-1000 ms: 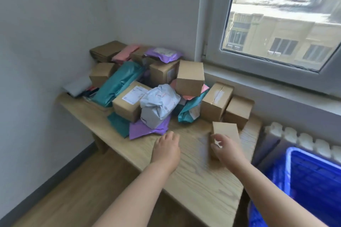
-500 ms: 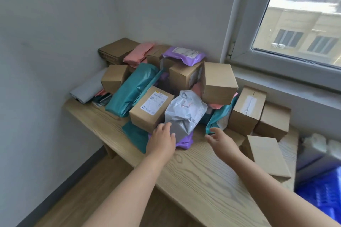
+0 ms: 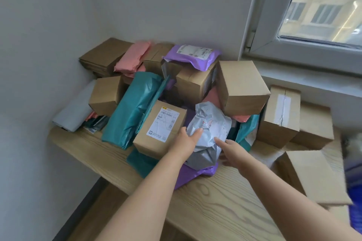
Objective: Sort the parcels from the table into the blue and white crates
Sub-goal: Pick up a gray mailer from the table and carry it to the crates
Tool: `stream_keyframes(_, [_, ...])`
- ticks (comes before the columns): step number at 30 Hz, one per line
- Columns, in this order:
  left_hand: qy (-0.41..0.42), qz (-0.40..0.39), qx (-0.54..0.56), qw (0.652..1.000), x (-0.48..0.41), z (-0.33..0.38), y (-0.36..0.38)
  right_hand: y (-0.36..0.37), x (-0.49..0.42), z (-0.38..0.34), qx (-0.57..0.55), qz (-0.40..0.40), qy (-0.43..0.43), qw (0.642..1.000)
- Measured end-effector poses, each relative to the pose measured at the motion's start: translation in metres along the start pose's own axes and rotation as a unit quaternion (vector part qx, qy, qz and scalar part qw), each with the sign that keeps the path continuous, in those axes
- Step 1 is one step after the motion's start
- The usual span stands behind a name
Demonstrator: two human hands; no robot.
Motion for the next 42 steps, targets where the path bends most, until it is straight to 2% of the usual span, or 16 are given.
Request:
stream_keyframes(4, [0.009, -0.023, 0.038, 0.999, -0.018, -0.006, -0.003, 0.014, 0.007, -0.009, -0.054, 0.002, -0.004, 0.999])
stream_keyframes(8, [0.007, -0.061, 0.074, 0.995, -0.019, -0.024, -0.009, 0.028, 0.012, -0.011, -0.102, 0.056, -0.051, 0.992])
stream_keyframes(13, [-0.003, -0.124, 0.165, 0.978, -0.005, -0.046, 0.006, 0.023, 0.038, -0.009, -0.044, 0.15, -0.077, 0.985])
stream_keyframes(19, [-0.025, -0.203, 0.206, 0.957, 0.02, -0.066, 0.062, 0.002, 0.085, 0.012, 0.095, 0.213, -0.093, 0.968])
stream_keyframes(23, [-0.047, -0.279, 0.193, 0.939, 0.031, -0.082, 0.131, -0.02, 0.113, 0.041, 0.223, 0.274, -0.069, 0.933])
stream_keyframes(26, [-0.082, -0.328, 0.099, 0.936, 0.047, -0.097, 0.179, -0.021, 0.116, 0.066, 0.375, 0.245, -0.02, 0.894])
stream_keyframes(28, [-0.128, -0.338, 0.008, 0.933, 0.055, -0.115, 0.196, -0.015, 0.117, 0.074, 0.432, 0.226, -0.031, 0.873])
stream_keyframes(31, [-0.173, -0.323, -0.084, 0.927, 0.056, -0.134, 0.192, -0.004, 0.113, 0.086, 0.476, 0.194, -0.026, 0.858])
stream_keyframes(34, [-0.154, -0.215, -0.162, 0.951, 0.042, -0.13, 0.148, -0.005, 0.11, 0.098, 0.445, 0.192, -0.036, 0.874])
stream_keyframes(38, [-0.098, -0.015, -0.198, 0.975, 0.026, -0.102, 0.075, -0.026, 0.123, 0.109, 0.251, 0.266, -0.072, 0.928])
stream_keyframes(40, [-0.073, 0.021, -0.166, 0.983, 0.021, -0.091, 0.065, -0.04, 0.127, 0.126, 0.177, 0.307, -0.035, 0.934])
stream_keyframes(42, [-0.049, -0.018, -0.105, 0.993, 0.012, -0.082, 0.078, -0.044, 0.121, 0.148, 0.12, 0.288, 0.013, 0.95])
Point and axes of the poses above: each hand's wrist, its own x-axis away from the middle knuckle, its own y-axis out of the palm, z = x × y, the point moved 10 cm from there along -x, towards the middle knuckle, and after that the axes turned 13 degrees about -z, right-handed, at the moved point
